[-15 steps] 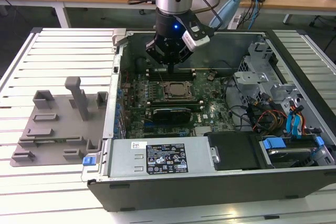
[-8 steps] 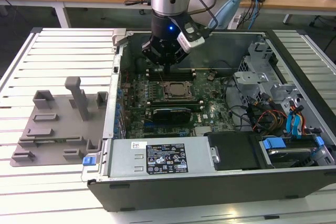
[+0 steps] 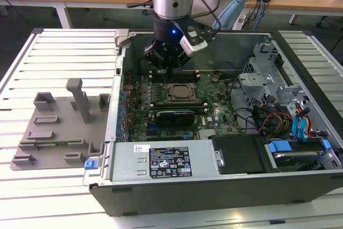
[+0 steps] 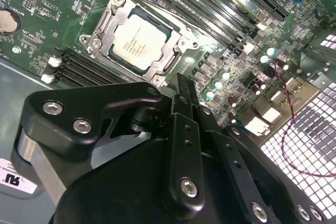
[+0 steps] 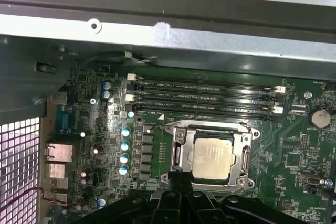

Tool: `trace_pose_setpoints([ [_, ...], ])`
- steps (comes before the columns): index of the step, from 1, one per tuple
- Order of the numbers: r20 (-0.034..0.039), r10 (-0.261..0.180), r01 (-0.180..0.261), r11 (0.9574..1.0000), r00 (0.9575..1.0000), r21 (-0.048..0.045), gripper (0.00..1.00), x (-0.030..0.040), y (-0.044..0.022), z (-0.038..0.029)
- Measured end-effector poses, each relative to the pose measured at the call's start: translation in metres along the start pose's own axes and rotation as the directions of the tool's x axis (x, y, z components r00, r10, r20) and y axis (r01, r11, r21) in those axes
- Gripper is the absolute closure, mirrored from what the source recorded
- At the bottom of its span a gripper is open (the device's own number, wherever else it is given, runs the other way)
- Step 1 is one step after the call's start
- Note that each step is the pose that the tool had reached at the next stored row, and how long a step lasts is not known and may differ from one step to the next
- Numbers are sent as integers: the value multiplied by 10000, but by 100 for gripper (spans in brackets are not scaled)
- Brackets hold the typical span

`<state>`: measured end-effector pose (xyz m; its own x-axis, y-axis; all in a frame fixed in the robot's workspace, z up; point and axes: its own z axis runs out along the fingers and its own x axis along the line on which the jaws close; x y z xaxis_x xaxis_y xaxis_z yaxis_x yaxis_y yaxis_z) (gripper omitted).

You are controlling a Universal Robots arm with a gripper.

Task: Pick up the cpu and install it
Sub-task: 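Install the first cpu locking lever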

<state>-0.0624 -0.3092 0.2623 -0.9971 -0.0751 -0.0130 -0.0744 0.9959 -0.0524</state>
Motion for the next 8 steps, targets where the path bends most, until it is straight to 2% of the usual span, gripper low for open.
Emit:
trace_pose_setpoints([
  [8, 0, 0, 0, 10000, 10000, 0, 89, 38, 24, 39],
])
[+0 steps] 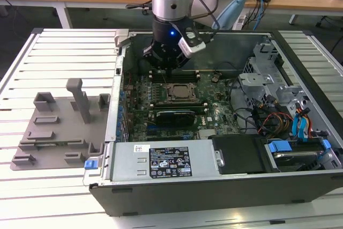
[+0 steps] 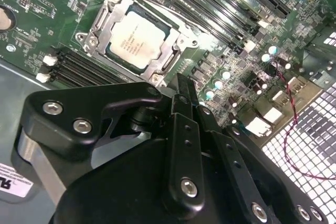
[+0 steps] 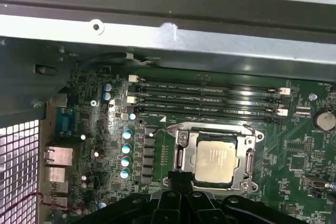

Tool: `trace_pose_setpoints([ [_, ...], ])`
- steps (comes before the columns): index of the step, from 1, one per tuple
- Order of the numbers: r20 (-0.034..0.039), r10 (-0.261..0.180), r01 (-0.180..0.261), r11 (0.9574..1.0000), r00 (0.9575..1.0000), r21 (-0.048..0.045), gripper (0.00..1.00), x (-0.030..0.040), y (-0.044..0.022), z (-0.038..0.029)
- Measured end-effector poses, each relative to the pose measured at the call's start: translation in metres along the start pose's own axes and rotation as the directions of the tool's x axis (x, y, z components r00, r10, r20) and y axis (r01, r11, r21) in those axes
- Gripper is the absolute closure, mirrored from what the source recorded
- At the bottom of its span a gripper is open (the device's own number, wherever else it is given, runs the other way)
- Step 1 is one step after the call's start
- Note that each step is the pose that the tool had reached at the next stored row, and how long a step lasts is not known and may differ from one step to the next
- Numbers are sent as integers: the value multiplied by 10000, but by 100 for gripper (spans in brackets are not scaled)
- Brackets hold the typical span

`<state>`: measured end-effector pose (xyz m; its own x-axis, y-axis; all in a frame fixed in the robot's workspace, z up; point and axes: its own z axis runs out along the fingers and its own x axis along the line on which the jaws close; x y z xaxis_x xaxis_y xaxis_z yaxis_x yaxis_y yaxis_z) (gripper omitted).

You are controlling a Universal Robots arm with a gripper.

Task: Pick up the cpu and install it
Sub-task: 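Install the first cpu locking lever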

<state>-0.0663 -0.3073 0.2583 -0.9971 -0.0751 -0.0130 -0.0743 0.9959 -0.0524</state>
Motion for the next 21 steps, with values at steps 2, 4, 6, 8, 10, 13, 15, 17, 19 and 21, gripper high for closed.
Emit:
trace_pose_setpoints([
  [2, 2, -2, 2, 10000, 10000, -2, 89, 60, 28, 6],
  [4, 1, -1, 1, 10000, 10000, -1, 89, 145, 91, 7],
  [6, 1, -2, 2, 10000, 10000, 0, 89, 206, 135, 8],
  [8, 0, 0, 0, 10000, 10000, -1, 89, 246, 179, 9],
  [10, 1, 1, -1, 10000, 10000, -1, 89, 295, 227, 10],
  [13, 1, 0, 0, 10000, 10000, -4, 89, 317, 279, 8],
  [15, 4, 1, -1, 10000, 10000, -38, 89, 315, 330, 6],
  [17, 9, 1, -1, 9999, 10000, -103, 89, 314, 340, 6],
  [19, 12, 3, -3, 9999, 10000, -119, 89, 314, 340, 5],
  [21, 9, 2, -2, 9999, 10000, -116, 89, 314, 338, -31],
])
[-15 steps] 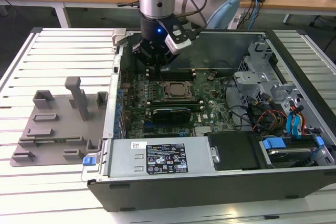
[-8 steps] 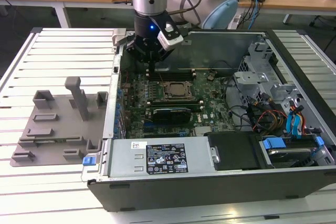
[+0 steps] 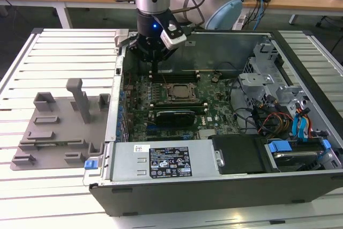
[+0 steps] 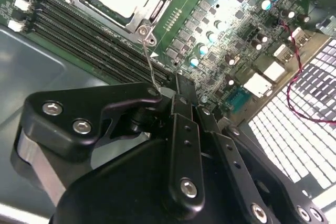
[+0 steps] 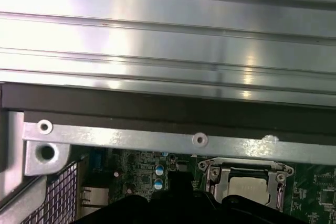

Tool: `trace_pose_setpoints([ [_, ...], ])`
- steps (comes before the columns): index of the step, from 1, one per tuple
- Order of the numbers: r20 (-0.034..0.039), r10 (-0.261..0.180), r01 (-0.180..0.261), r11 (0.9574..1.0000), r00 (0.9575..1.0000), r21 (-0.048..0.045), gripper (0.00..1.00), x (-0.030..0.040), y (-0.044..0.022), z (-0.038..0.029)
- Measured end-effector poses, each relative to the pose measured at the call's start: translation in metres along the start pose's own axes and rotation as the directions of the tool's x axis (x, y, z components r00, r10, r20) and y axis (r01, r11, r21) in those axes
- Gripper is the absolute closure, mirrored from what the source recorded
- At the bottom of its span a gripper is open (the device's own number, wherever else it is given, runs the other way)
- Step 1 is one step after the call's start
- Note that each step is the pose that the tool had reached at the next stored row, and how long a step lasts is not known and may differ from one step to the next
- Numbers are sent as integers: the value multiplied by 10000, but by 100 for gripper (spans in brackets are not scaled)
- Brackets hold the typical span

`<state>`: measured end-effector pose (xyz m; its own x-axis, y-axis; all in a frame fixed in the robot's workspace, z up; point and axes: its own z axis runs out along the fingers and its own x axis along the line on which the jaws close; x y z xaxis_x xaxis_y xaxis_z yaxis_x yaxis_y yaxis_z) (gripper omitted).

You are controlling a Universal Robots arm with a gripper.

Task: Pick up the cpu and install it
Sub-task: 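Install the first cpu locking lever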

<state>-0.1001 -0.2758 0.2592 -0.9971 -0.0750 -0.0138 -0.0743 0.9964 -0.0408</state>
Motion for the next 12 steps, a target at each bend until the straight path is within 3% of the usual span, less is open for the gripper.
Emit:
trace_pose_setpoints([
  [4, 2, 0, 0, 10000, 10000, -1, 89, 0, 0, -7],
  [7, 0, 0, 0, 10000, 10000, 3, 89, -40, -3, -8],
  [10, 1, 0, 0, 10000, 10000, 11, 89, -211, -16, -5],
  [12, 0, -1, 1, 10000, 10000, 11, 89, -261, -20, -4],
])
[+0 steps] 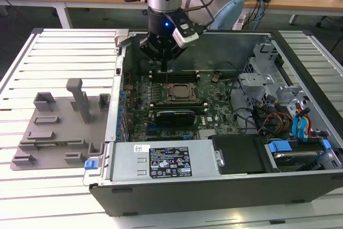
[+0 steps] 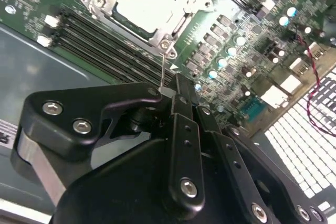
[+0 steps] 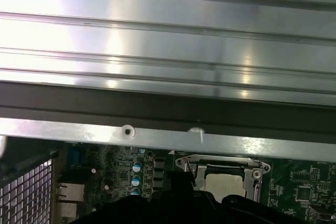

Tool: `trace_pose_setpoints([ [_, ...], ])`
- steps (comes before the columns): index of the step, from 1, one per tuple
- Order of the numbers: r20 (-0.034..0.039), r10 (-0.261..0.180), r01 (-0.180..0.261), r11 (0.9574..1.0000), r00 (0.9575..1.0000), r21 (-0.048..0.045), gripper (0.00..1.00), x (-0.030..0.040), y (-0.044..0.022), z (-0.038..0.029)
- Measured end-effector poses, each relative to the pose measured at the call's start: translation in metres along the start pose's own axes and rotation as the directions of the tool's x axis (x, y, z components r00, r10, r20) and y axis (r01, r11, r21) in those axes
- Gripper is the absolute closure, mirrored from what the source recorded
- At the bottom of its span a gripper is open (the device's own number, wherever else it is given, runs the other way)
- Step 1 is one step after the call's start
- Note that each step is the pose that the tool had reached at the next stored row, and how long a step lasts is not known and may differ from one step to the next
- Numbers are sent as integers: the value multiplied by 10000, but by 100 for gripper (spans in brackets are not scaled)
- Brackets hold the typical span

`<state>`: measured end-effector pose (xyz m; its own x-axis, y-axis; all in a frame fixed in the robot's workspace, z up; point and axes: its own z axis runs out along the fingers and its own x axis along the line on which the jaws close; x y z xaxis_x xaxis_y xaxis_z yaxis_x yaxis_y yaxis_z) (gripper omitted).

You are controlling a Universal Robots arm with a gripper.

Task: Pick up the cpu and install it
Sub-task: 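Install the first cpu locking lever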

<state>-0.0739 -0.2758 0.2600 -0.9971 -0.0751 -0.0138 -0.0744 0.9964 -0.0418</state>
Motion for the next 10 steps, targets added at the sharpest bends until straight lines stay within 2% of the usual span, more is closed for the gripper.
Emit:
trace_pose_setpoints([
  [4, 1, -1, 1, 10000, 10000, 0, 89, -91, -7, 2],
  [8, 0, 2, -2, 10000, 10000, 0, 89, -232, -17, 4],
  [10, 0, 1, -1, 10000, 10000, 1, 89, -259, -20, 4],
])
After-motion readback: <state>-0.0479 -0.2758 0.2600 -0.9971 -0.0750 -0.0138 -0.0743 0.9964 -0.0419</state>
